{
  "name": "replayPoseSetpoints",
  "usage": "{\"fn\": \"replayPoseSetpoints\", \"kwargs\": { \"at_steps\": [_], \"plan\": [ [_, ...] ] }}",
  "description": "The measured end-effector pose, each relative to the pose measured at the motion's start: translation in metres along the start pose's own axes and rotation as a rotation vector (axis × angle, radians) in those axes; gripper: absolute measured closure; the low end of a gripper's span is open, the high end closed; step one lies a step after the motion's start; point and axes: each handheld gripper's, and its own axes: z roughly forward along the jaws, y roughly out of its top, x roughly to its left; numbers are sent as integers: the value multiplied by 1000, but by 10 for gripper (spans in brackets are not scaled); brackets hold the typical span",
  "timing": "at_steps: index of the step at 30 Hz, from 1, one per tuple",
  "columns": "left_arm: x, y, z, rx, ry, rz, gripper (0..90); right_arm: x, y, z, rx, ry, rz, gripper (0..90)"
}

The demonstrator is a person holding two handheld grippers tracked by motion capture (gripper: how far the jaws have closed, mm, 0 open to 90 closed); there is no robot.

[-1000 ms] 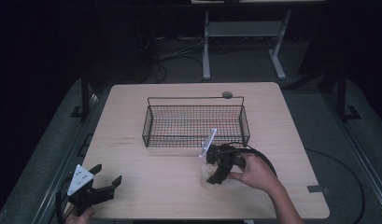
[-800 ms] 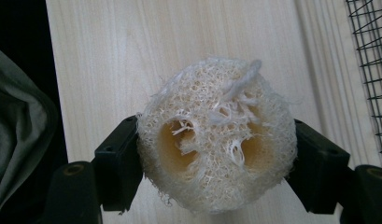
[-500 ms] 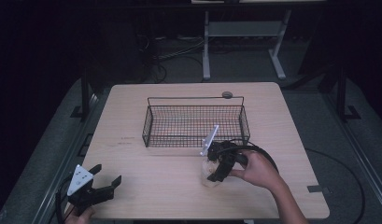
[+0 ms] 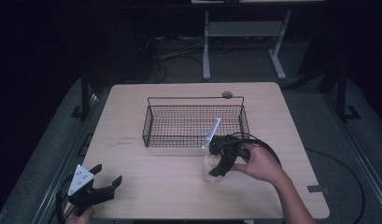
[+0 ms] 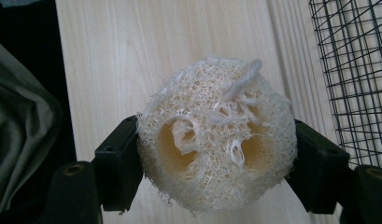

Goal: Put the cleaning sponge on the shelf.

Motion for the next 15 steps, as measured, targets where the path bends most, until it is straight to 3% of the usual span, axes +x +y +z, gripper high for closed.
{"fn": "replayPoseSetpoints", "kwargs": {
  "at_steps": [15],
  "plan": [
    [0, 0, 0, 1, 1, -3, 138, -13, 2, -25, -2, -25, 13, 274]
  ]
}}
